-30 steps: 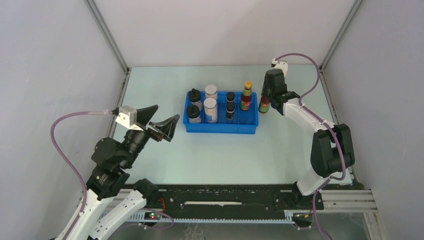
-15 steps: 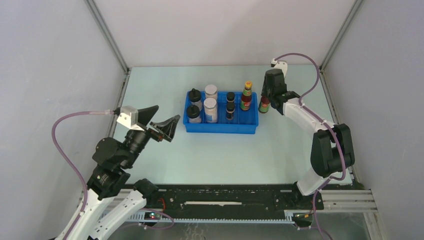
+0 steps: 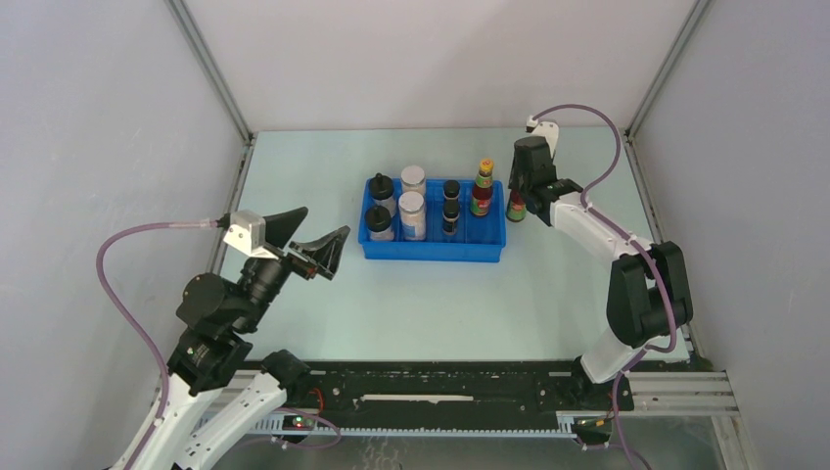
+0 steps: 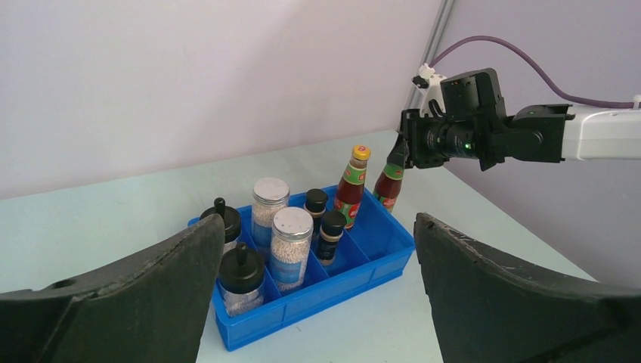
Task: Organize the condiment bottles
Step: Pick up the bottle from the center of the board.
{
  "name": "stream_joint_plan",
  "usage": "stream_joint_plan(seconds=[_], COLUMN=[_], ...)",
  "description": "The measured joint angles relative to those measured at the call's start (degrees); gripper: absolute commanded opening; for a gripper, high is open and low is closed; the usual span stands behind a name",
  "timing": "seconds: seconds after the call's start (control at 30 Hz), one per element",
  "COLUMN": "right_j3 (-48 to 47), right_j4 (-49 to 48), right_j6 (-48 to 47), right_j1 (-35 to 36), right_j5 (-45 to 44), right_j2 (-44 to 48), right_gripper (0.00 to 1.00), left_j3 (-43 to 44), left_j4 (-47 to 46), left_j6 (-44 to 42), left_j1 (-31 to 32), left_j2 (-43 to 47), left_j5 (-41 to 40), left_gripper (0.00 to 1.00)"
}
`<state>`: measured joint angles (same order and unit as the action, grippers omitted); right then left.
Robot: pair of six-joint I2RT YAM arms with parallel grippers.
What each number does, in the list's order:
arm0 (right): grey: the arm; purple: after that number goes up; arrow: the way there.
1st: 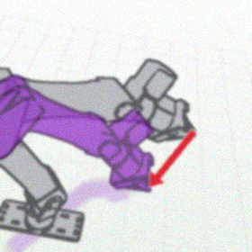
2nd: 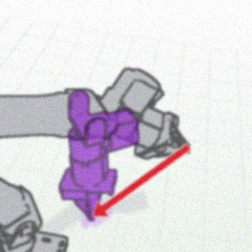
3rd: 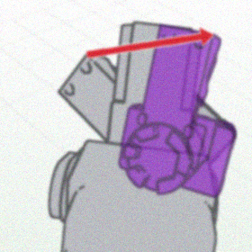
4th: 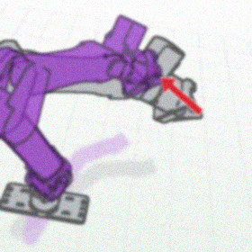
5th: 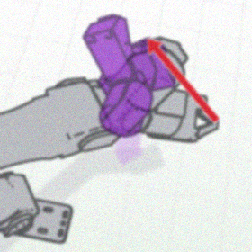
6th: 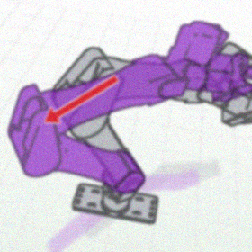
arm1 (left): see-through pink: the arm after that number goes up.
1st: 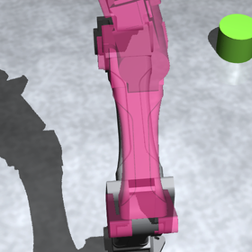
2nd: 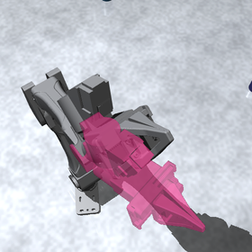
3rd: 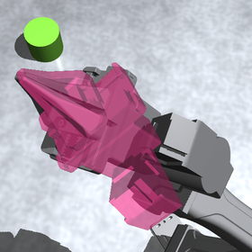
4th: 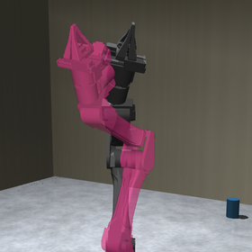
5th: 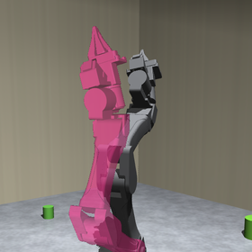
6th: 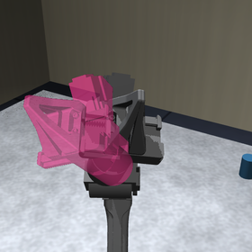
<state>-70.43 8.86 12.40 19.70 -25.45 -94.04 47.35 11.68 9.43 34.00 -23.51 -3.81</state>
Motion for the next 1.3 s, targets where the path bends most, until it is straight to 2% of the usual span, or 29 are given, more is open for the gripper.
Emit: stream_joint_plan(seconds=[0.13,0.2,0.87,1.0,1.3], right_j3=[0.0,0.0,0.0,-0.8,-1.3], right_j4=[0.1,0.4,-1.7,-1.7,-1.9], right_j6=[0.1,0.1,-2.5,-3.1,-3.6], right_j1=[0.0,0.0,-1.0,-1.1,-1.2], right_j5=[-0.2,-0.4,0.2,0.7,1.2], right_j2=[0.0,0.0,0.0,-0.5,-0.8], right_gripper=[0.6,0.63,0.6,0.57,0.36], left_j3=[0.0,0.0,-0.5,-0.5,-0.5], left_j4=[0.0,0.0,0.0,0.0,0.0], left_j6=[0.0,0.0,0.0,0.0,-0.4], left_j1=[0.0,0.0,0.0,0.0,0.0], left_j2=[0.0,0.0,0.0,0.0,0.0], left_j5=[0.0,0.0,0.0,0.0,0.0], left_gripper=[1.0,1.0,1.0,1.0,1.0])
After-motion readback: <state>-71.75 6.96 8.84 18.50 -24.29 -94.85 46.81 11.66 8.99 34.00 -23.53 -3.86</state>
